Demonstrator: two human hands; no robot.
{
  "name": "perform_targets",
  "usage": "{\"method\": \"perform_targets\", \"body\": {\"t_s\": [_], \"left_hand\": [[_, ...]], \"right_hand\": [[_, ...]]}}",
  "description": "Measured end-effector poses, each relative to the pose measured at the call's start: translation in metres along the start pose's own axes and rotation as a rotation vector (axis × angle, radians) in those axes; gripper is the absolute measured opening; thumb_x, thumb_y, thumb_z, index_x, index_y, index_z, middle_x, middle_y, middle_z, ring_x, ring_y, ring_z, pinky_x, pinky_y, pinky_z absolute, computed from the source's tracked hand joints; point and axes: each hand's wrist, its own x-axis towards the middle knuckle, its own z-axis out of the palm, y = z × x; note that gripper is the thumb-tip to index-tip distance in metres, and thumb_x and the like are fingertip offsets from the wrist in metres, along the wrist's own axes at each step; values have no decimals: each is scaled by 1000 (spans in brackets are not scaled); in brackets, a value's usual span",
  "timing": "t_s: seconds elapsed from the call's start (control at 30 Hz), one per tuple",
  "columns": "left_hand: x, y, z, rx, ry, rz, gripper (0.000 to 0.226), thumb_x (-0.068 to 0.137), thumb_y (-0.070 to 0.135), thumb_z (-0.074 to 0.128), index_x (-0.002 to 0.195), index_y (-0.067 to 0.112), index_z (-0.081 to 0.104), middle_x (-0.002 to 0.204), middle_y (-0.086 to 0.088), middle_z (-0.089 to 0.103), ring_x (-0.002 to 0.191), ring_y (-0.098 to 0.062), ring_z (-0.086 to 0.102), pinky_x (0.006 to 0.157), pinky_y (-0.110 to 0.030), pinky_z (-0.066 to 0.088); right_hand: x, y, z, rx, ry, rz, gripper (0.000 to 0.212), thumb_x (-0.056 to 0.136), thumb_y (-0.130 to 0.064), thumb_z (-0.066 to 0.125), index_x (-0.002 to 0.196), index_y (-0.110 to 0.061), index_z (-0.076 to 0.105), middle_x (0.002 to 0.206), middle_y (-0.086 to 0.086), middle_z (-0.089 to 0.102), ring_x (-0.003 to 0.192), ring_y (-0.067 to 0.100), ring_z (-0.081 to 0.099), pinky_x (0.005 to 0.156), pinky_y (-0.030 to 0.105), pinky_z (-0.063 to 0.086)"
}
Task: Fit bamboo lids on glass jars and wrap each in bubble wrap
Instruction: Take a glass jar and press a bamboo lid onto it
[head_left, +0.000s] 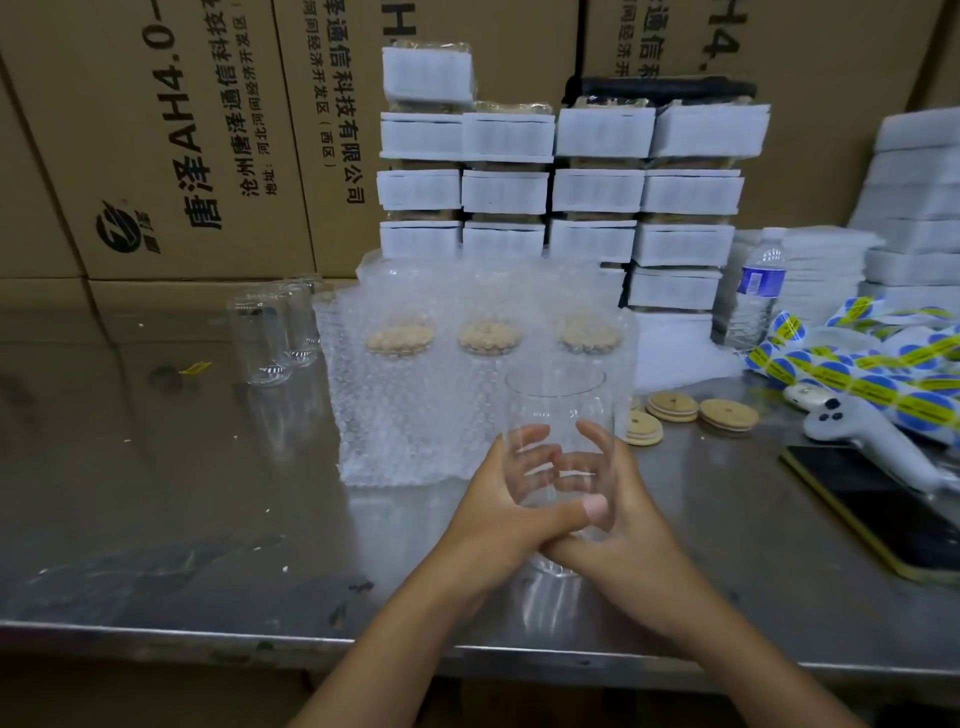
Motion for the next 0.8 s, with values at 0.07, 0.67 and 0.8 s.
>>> {"method": "perform_targets", "body": {"t_s": [0.07,0.67,0.8], "left_hand": [[2,-6,1,-18,10,-3,81,46,37,85,120,31,52,121,7,63,110,-3,62,81,-19,52],[7,-32,-3,-1,105,57,84,38,44,83,117,37,52,110,23,65,106,1,62,72,-12,49],[12,-32,-2,32,67,60,80,40,47,82,114,46,52,112,27,63,106,3,61,72,-10,49]], "right_hand": [[-3,-1,-19,-106,-153,30,104,53,-42,85,136,-55,24,127,-20,49,117,-7,50,93,16,45],[109,90,-102,-871,228,266,47,82,-30,63,121,-7,51,124,16,57,115,33,52,90,39,43],[119,92,-104,-971,233,350,52,82,-41,61,126,-15,49,127,13,57,117,34,52,91,41,43]]}}
